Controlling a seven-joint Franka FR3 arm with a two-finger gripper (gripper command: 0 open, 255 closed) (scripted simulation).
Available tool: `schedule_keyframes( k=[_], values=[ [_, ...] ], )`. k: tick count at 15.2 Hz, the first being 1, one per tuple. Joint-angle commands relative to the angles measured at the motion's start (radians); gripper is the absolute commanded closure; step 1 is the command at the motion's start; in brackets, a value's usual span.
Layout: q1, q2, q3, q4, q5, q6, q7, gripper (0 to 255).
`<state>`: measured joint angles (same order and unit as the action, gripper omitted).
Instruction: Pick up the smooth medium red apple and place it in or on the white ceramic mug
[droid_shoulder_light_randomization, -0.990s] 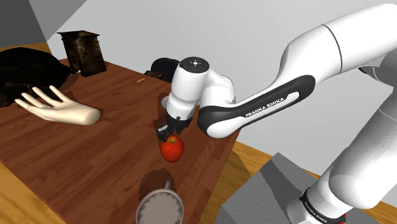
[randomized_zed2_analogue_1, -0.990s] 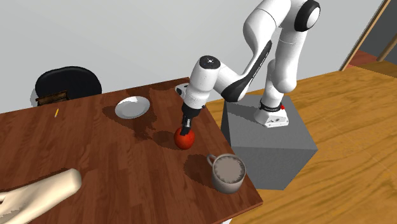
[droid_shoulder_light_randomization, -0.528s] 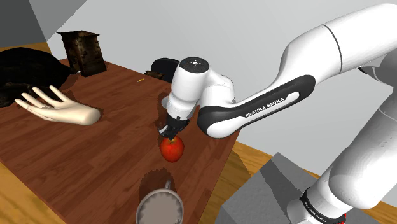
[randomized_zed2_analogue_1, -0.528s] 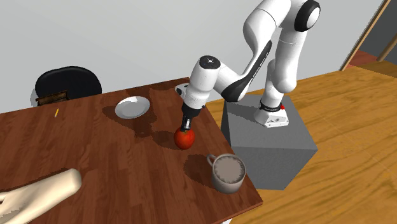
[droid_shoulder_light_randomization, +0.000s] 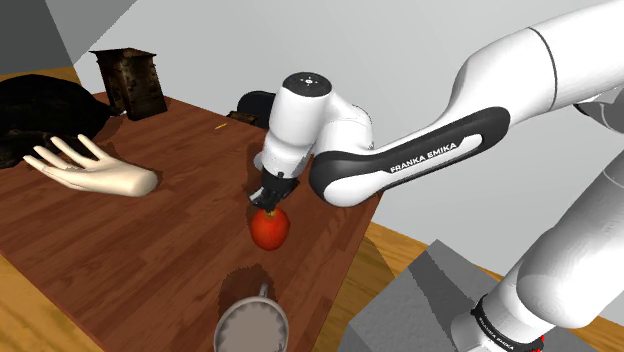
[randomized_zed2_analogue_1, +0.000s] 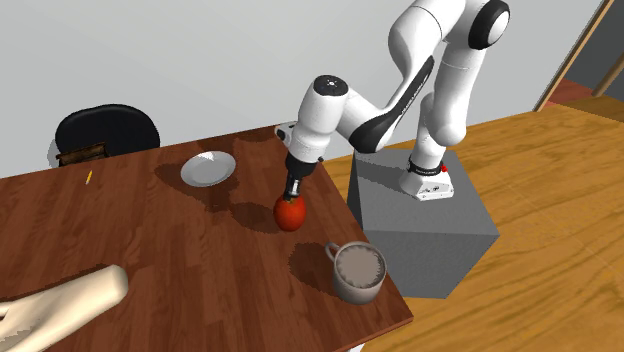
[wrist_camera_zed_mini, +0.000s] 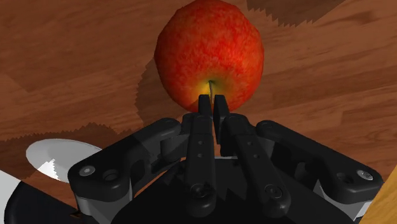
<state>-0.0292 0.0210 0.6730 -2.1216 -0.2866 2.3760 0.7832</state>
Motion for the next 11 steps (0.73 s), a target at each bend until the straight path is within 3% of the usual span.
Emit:
schedule_keyframes(
  k=[1, 11],
  values=[
    [-0.001, -0.012, 0.0, 0.015, 0.018, -0.023, -0.018, 255],
    [-0.002, -0.068, -0.004, 0.099, 0.09, -0.142, -0.083, 255]
  ],
)
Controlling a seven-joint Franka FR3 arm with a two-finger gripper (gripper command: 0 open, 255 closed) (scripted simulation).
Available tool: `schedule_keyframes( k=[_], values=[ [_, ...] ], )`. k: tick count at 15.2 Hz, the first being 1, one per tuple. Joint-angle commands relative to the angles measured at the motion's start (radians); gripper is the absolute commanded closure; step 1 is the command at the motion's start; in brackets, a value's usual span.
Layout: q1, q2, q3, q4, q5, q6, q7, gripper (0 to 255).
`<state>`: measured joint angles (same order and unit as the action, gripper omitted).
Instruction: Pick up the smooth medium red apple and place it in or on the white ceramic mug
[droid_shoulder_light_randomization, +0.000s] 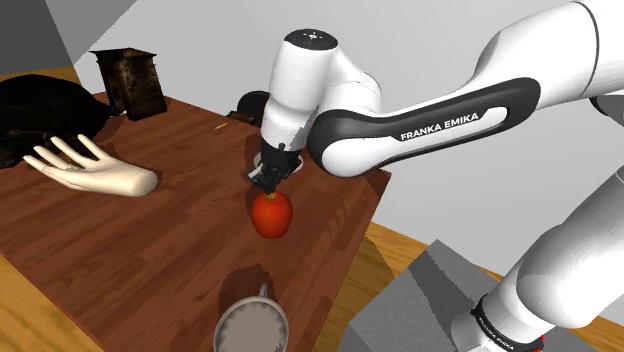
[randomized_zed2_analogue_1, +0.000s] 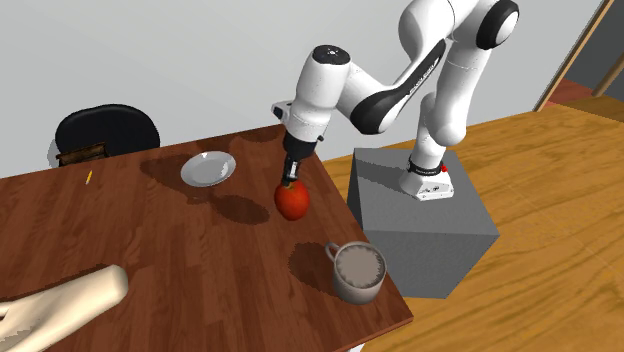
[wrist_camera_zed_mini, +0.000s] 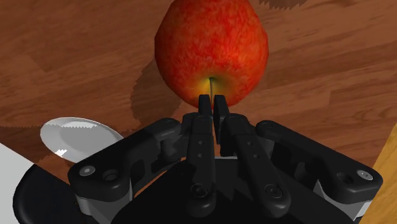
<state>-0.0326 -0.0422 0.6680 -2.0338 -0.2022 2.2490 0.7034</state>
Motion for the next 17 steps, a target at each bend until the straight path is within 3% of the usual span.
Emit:
schedule_keyframes(
  k=[1, 17],
  values=[
    [0.001, -0.009, 0.0, 0.021, 0.011, -0.027, -0.009, 255],
    [0.01, -0.05, 0.003, 0.191, 0.058, -0.227, -0.046, 255]
  ],
)
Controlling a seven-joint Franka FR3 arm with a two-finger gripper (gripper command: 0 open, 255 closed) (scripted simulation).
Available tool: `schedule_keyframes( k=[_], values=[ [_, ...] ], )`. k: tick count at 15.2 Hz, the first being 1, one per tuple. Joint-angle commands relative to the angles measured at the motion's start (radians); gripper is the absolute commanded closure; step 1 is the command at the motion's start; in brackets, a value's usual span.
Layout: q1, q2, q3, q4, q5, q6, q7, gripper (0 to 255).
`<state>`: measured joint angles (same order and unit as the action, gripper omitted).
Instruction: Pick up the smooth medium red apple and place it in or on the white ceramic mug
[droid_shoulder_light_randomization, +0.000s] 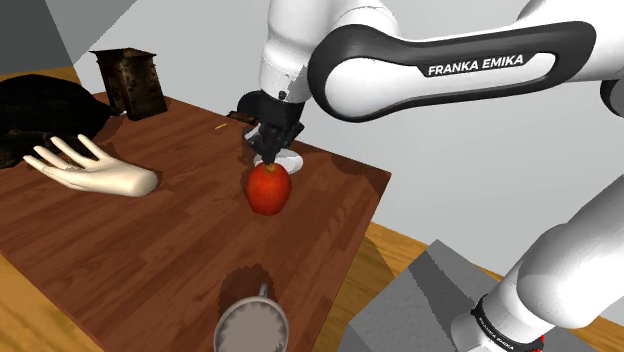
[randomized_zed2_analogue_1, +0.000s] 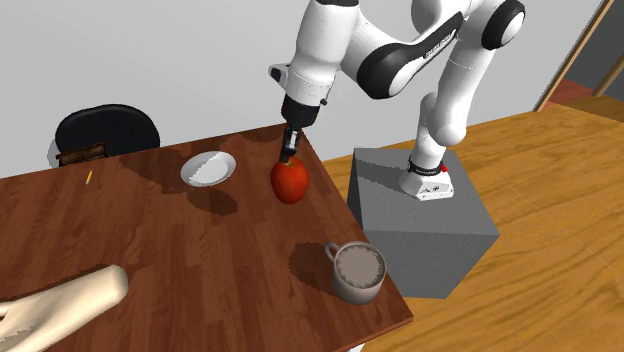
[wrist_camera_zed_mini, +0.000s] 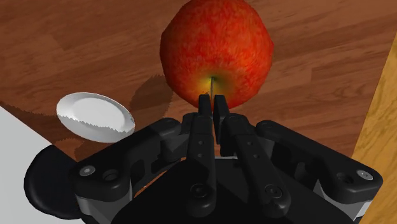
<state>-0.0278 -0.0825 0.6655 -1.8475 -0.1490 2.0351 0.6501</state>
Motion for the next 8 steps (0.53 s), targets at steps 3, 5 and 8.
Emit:
schedule_keyframes(
  k=[3, 5, 8],
  values=[
    [0.031, -0.037, 0.035, 0.02, 0.014, -0.058, 0.055, 255],
    [0.048, -0.05, 0.057, 0.036, 0.017, -0.091, 0.09, 255],
    [0.072, -0.059, 0.095, 0.071, 0.015, -0.142, 0.147, 255]
  ],
)
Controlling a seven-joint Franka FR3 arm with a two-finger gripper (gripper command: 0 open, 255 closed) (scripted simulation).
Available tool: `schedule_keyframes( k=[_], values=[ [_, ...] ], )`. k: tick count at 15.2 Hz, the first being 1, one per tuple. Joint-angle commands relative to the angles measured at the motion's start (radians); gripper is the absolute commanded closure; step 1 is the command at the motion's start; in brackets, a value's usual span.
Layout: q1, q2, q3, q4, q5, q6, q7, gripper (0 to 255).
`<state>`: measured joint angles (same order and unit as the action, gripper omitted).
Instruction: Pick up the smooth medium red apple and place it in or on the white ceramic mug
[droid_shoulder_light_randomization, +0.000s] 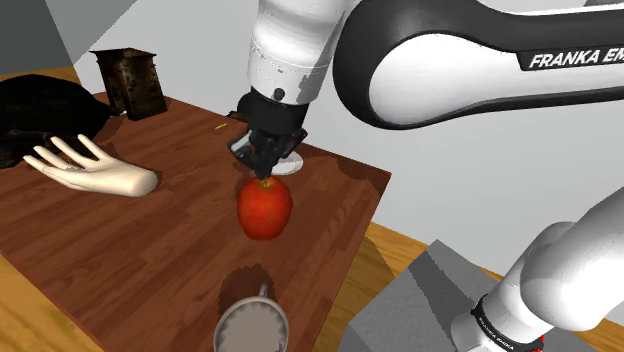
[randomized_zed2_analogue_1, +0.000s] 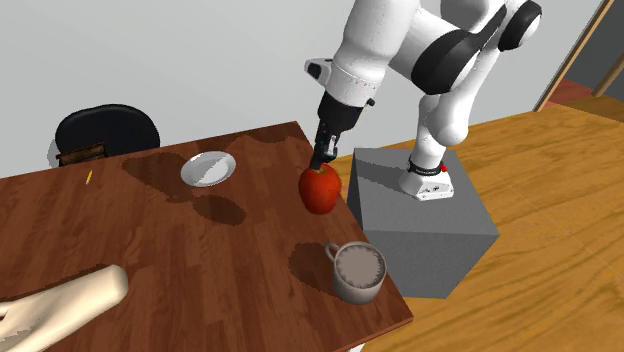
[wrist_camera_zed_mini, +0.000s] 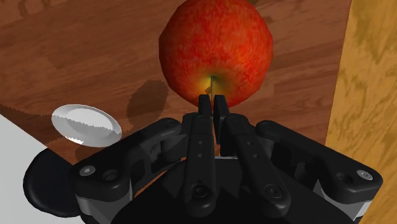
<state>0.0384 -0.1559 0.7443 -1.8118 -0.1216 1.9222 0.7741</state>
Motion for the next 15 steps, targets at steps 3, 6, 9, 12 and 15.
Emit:
schedule_keyframes(
  k=[3, 6, 9, 12, 15],
  values=[
    [0.029, 0.018, 0.06, 0.082, -0.023, -0.084, 0.085, 255],
    [0.053, 0.039, 0.112, 0.142, -0.047, -0.143, 0.156, 255],
    [0.081, 0.08, 0.173, 0.216, -0.089, -0.209, 0.236, 255],
    [0.086, 0.077, 0.178, 0.194, -0.089, -0.192, 0.251, 255],
    [0.085, 0.06, 0.171, 0.141, -0.076, -0.149, 0.251, 255]
  ],
)
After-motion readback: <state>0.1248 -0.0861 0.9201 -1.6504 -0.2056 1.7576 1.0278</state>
